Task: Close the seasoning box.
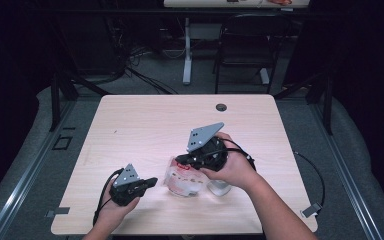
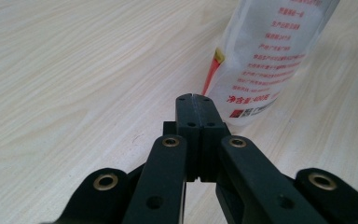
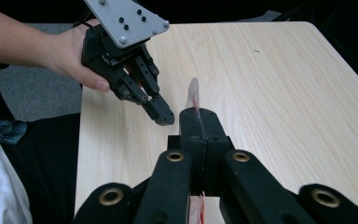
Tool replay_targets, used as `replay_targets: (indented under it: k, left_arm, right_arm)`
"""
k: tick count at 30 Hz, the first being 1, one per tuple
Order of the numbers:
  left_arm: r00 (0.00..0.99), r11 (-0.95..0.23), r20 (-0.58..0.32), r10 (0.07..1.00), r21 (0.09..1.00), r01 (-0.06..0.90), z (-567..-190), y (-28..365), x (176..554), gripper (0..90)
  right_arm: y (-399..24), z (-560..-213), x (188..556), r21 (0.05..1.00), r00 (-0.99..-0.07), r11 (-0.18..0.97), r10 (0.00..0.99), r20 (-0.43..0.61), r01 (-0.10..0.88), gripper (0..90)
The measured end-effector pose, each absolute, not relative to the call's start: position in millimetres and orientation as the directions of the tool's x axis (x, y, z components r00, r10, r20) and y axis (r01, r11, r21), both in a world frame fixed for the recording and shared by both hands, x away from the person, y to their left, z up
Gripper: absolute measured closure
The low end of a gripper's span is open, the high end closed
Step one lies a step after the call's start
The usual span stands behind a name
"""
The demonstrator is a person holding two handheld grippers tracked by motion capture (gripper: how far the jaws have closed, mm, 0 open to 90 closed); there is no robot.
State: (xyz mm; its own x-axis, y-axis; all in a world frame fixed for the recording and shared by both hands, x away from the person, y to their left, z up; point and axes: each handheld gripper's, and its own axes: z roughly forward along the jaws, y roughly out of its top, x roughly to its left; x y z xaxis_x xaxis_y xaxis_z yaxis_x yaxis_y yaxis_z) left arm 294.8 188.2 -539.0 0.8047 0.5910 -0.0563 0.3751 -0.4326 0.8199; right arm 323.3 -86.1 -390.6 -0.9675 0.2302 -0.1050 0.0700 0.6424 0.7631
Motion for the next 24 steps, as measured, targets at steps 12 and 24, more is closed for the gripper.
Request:
replay_targets:
  k: [12, 24]
  left_arm:
    - [0.831, -0.470, -0.033, 0.555, 0.812, 0.346, -549, 182, 296, 70.3]
    - [0.887, -0.462, -0.078, 0.456, 0.831, 0.310, -553, 165, 300, 40.7]
  right_arm:
    - [-87, -385, 320, 0.766, -0.969, 0.641, 0.219, -0.117, 0.053, 90.0]
    - [-84, -381, 317, 0.771, -0.973, 0.636, 0.196, -0.119, 0.034, 90.0]
